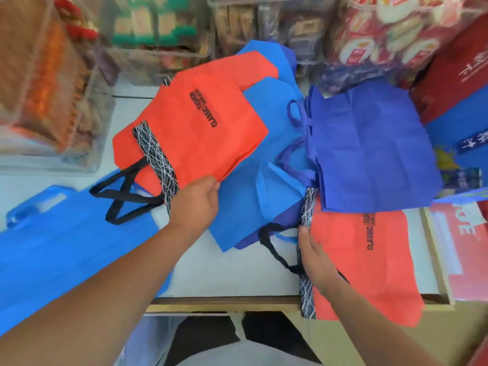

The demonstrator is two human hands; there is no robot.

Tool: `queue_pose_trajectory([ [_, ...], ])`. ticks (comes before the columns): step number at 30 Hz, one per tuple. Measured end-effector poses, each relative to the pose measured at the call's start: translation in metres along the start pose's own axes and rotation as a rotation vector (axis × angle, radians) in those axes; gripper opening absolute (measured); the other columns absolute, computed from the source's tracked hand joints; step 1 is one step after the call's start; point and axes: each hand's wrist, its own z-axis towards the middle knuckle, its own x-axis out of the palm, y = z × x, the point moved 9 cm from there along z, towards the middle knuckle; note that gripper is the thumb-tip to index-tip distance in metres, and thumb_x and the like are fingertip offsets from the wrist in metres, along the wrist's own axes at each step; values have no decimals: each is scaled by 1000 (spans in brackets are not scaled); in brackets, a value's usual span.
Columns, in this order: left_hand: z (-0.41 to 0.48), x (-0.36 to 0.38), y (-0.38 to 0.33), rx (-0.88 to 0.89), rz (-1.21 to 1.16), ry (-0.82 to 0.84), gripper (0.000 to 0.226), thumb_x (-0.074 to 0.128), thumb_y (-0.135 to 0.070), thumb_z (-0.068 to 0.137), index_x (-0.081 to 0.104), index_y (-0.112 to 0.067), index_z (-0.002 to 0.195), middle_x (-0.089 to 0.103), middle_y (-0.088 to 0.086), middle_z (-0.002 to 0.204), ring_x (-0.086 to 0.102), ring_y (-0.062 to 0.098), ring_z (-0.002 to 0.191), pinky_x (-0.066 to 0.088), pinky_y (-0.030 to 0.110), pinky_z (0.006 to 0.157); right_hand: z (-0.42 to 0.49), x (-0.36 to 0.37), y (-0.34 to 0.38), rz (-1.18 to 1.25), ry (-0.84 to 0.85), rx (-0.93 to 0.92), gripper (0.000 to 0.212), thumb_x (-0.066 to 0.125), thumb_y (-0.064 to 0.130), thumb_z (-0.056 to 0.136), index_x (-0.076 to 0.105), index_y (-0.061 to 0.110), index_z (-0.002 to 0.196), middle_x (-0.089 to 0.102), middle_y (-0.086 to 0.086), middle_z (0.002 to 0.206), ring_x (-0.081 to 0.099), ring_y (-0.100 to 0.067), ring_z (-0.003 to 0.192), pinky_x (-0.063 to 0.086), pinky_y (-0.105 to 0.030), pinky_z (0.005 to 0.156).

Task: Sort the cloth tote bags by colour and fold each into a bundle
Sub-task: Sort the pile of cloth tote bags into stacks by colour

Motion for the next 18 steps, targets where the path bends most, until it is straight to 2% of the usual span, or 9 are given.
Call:
queue_pose_trajectory([
  [2, -11, -21, -17, 118, -36, -29, 25, 46, -28, 102, 45, -19, 78, 54, 2, 75, 54, 33, 71, 43, 40, 58, -9, 17, 3, -29, 40, 59, 69, 21, 78, 95, 42, 41, 151, 40, 14, 155, 26, -21, 152, 15, -43, 126],
  [3, -18, -29, -28, 175, -59, -30, 24, 44, -28, 101, 45, -19, 79, 53, -1, 77, 55, 31, 73, 45, 43, 59, -12, 22, 4, 25, 52, 84, 73, 22, 88, 87, 51, 48, 141, 46, 13, 152, 37, -22, 146, 26, -45, 123],
  [5, -37, -37, -56, 285, -102, -7, 22, 45, -26, 101, 50, -16, 82, 55, -2, 84, 57, 28, 79, 47, 44, 64, -23, 24, 13, 234, 31, 87, 61, 27, 89, 86, 64, 53, 118, 60, 15, 134, 57, -12, 121, 57, -33, 94],
  [6, -48, -37, -69, 340, -110, 17, 20, 46, -24, 101, 55, -15, 86, 59, -1, 91, 59, 28, 85, 49, 44, 68, -32, 17, 22, 314, -8, 69, 53, 26, 80, 94, 63, 50, 118, 60, 17, 127, 57, -7, 114, 59, -20, 72],
  [7, -61, -33, -84, 400, -93, 44, 16, 47, -21, 100, 60, -14, 93, 63, 0, 100, 61, 28, 93, 51, 42, 75, -40, 5, 28, 396, -49, 45, 54, 24, 73, 98, 61, 44, 124, 58, 18, 126, 56, -7, 115, 56, -13, 65],
  [10, -104, -8, -132, 598, 22, 88, 30, 50, -16, 88, 68, -12, 113, 66, 6, 130, 64, 26, 118, 56, 37, 91, -58, -42, 39, 636, -172, -120, 79, 29, 84, 86, 61, 30, 133, 65, 11, 130, 62, -14, 120, 51, -35, 99],
  [13, -147, 24, -179, 761, 59, 171, 36, 65, -12, 76, 71, -12, 112, 68, 7, 130, 66, 25, 117, 60, 36, 81, -80, -89, 40, 753, -247, -262, 59, 41, 66, 98, 60, 21, 132, 70, 6, 113, 67, -15, 97, 53, -42, 89],
  [16, -180, 55, -215, 876, 97, 246, 34, 52, -20, 81, 74, -21, 107, 70, 0, 126, 67, 20, 116, 57, 31, 82, -96, -130, 15, 556, -435, -288, 58, 73, 42, 90, 49, 37, 142, 62, 10, 137, 62, -11, 121, 52, -42, 100],
  [18, -197, 79, -228, 872, 155, 320, 35, 46, -30, 85, 74, -26, 106, 70, -3, 126, 65, 21, 119, 56, 35, 89, -90, -151, -26, 375, -528, -234, 70, 74, 26, 85, 42, 43, 145, 62, 1, 137, 63, -19, 121, 51, -46, 104],
])
